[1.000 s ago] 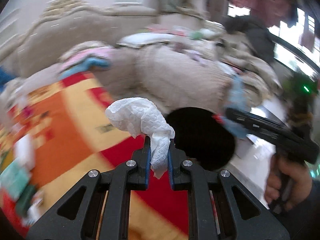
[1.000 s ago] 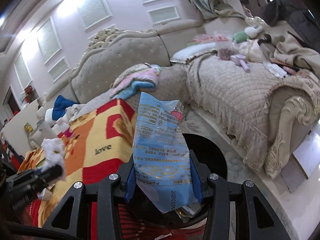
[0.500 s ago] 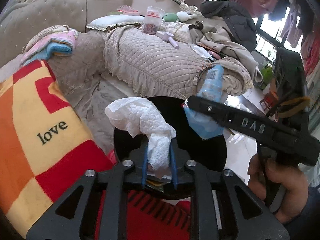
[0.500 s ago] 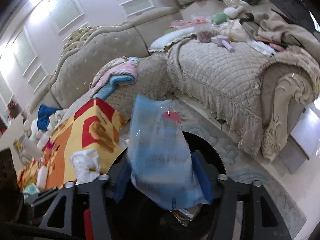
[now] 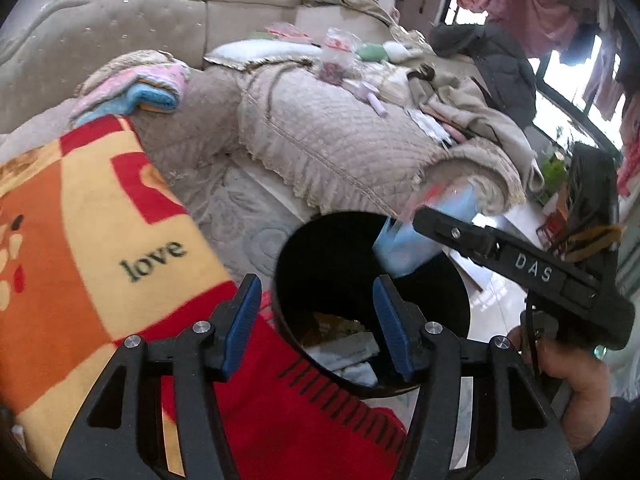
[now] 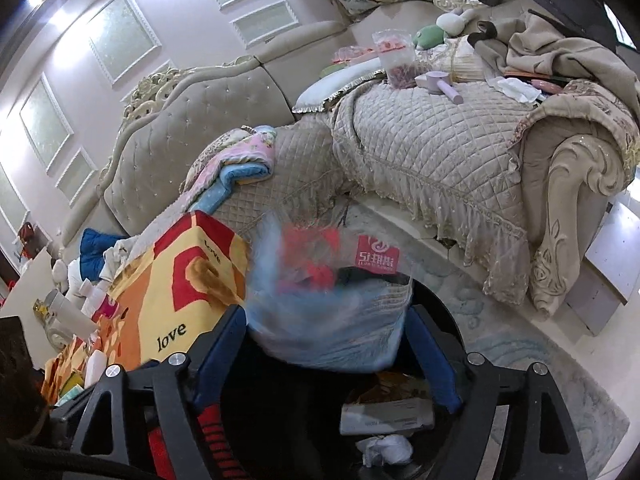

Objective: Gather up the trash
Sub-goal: 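Open both grippers over the black bin to drop tissue and bag, then grasp the red plastic bag with the left gripper while the right gripper grasps the white-blue tissue pack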

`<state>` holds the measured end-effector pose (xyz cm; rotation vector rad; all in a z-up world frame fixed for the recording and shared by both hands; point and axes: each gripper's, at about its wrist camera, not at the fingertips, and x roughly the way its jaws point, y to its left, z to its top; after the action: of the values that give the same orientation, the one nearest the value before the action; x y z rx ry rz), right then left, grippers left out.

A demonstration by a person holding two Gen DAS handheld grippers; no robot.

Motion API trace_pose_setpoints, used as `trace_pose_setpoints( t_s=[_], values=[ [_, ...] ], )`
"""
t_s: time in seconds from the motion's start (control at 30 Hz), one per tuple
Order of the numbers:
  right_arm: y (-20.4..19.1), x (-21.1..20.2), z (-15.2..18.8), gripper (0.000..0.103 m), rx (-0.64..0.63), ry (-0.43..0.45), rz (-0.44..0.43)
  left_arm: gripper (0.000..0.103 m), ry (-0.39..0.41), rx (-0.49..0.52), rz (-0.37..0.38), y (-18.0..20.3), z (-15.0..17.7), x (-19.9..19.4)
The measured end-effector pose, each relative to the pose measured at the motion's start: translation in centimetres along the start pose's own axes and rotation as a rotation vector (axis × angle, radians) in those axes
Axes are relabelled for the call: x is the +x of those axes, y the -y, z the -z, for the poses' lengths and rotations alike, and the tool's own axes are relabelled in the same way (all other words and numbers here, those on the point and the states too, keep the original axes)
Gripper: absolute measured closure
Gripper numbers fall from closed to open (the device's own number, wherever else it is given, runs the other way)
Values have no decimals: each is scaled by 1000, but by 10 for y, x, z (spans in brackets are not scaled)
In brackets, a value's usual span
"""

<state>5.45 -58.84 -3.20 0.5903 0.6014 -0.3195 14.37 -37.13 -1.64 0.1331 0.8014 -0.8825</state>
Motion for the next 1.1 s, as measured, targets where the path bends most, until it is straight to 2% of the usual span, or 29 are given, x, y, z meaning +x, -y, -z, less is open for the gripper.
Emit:
trace_pose_setpoints(
  t_s=[0.3,0.43,0.53,0.73,0.87,0.97,1.03,1.1],
  values=[
    [-2,-6,-2,23,16,25,-5,46,53,-104,-48,-27,4,-30],
    [-18,-13,2,23,-2,49,-32,46,86,-125,-110,-37,11,-52],
    [-46,-20,7,23,-70,79,-63,46,126,-159,-153,-48,18,-76],
    [-118,-26,35,23,-286,88,-145,46,204,-263,-269,-86,38,-137],
    [-158,-20,60,23,-409,43,-224,46,248,-323,-351,-124,53,-184],
    [-181,-13,76,23,-477,6,-275,46,278,-378,-471,-162,79,-226],
    [-193,-9,84,23,-498,-25,-340,43,284,-415,-537,-183,102,-246],
    [-204,-6,91,23,-515,-49,-392,39,267,-475,-565,-203,126,-254]
  ],
)
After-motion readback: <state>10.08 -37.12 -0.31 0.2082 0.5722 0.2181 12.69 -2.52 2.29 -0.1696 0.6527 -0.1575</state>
